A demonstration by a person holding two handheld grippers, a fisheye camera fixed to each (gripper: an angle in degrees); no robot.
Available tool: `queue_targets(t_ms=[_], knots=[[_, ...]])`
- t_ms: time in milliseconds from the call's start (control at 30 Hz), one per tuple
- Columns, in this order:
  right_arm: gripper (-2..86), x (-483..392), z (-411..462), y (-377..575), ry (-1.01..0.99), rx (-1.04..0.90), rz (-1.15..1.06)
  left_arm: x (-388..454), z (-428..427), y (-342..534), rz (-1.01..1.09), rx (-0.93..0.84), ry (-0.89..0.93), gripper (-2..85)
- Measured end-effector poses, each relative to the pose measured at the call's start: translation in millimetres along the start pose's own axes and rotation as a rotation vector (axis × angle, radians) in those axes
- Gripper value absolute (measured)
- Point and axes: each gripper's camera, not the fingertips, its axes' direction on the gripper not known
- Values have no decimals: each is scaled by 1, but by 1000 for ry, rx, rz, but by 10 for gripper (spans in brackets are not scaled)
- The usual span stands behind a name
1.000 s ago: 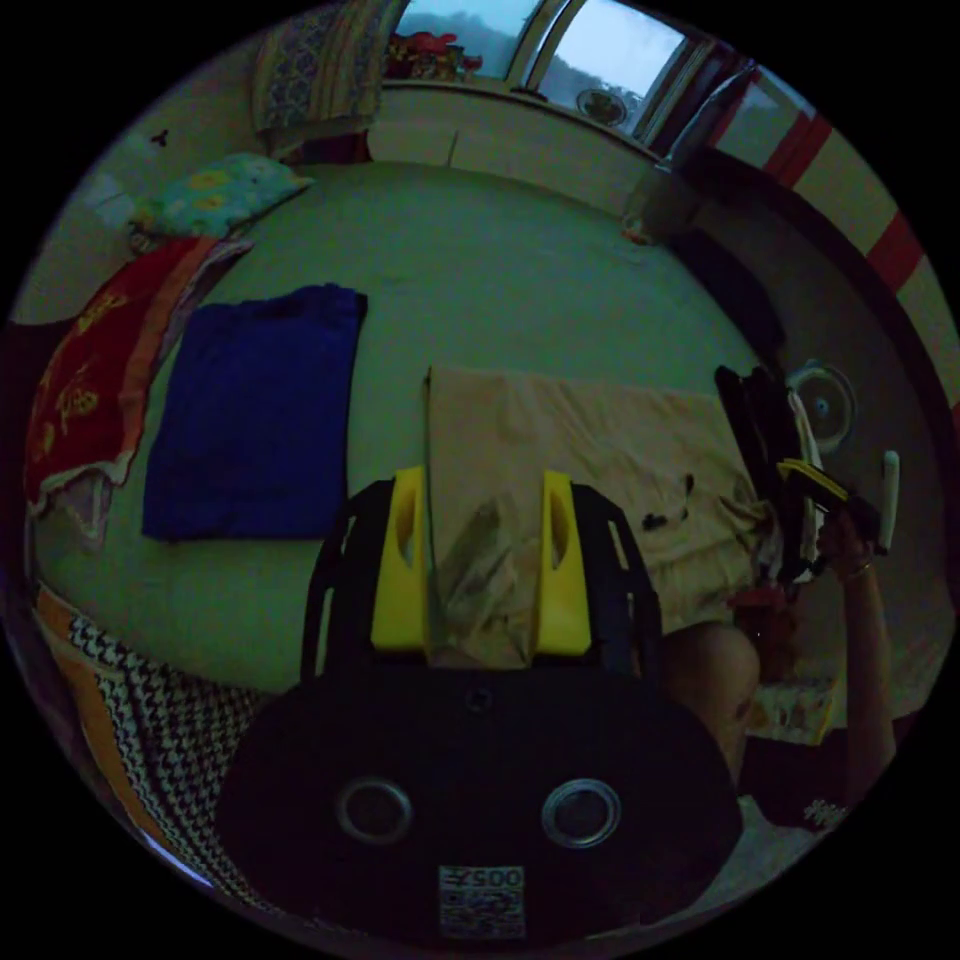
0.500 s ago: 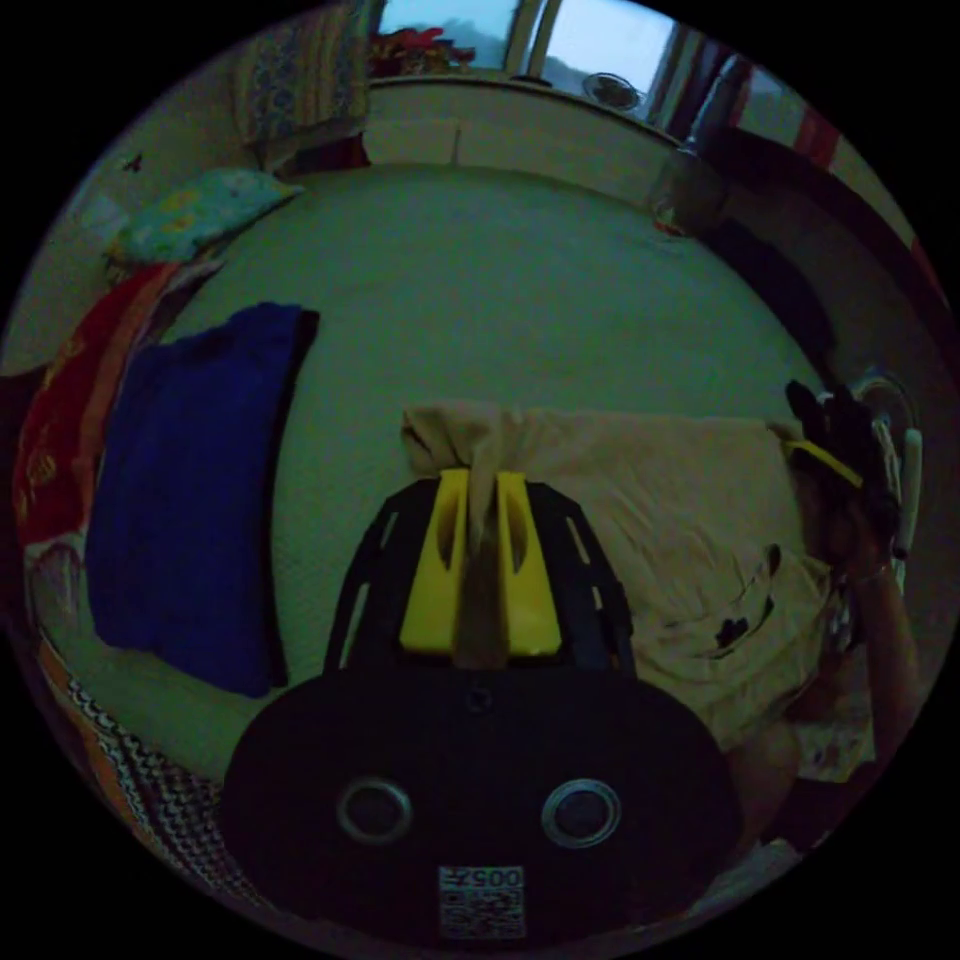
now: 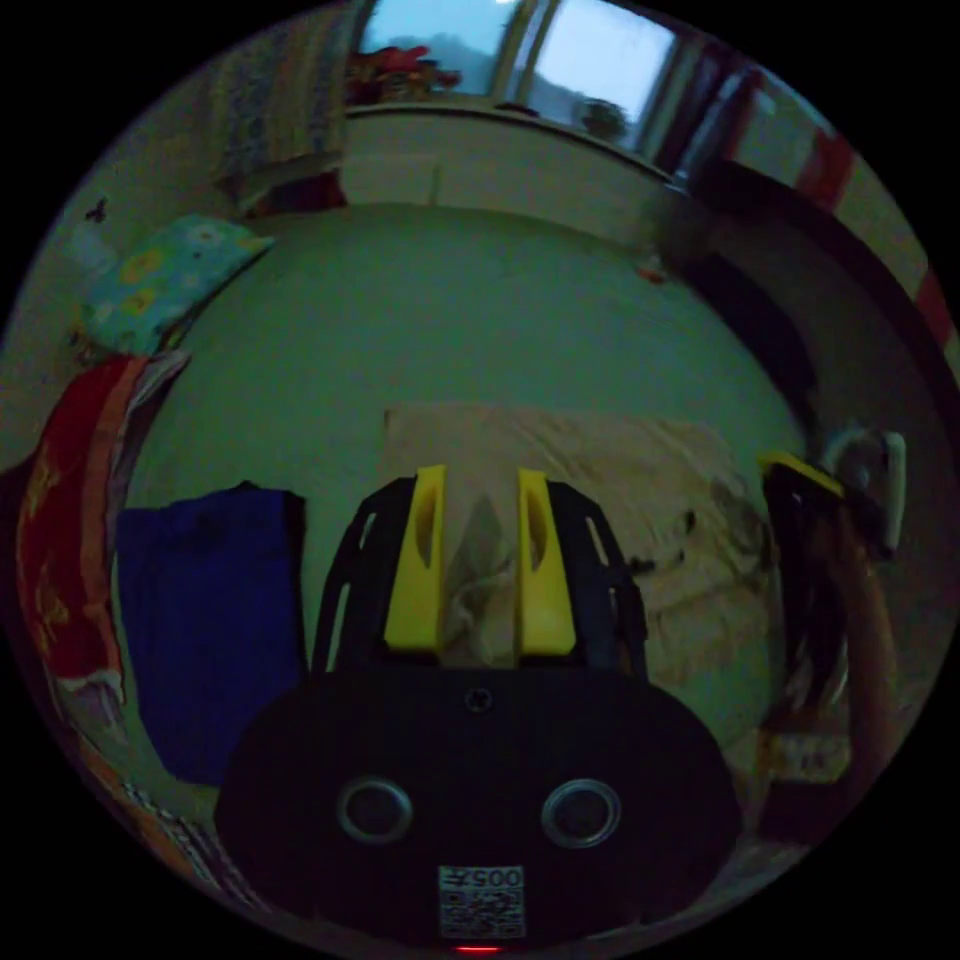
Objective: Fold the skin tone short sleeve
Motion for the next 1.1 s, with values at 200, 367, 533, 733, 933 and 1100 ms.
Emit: queue_targets(t_ms=[200,367,533,733,933,1100], knots=[[96,-52,27,28,-10,-102,-174,22,22,43,141,-101,67,133],[64,-82,50,41,123,-138,-180,24,40,67,95,-160,18,83],[-12,-98,16,69,151,17,-182,28,19,102,116,-112,3,18],[-15,-121,-46,135,83,135,-237,35,-44,165,148,42,54,7],[7,-133,-28,230,194,-93,-277,23,-48,258,60,-83,11,14],[42,-118,-58,272,191,-63,-181,1,-77,311,-39,-37,12,46]])
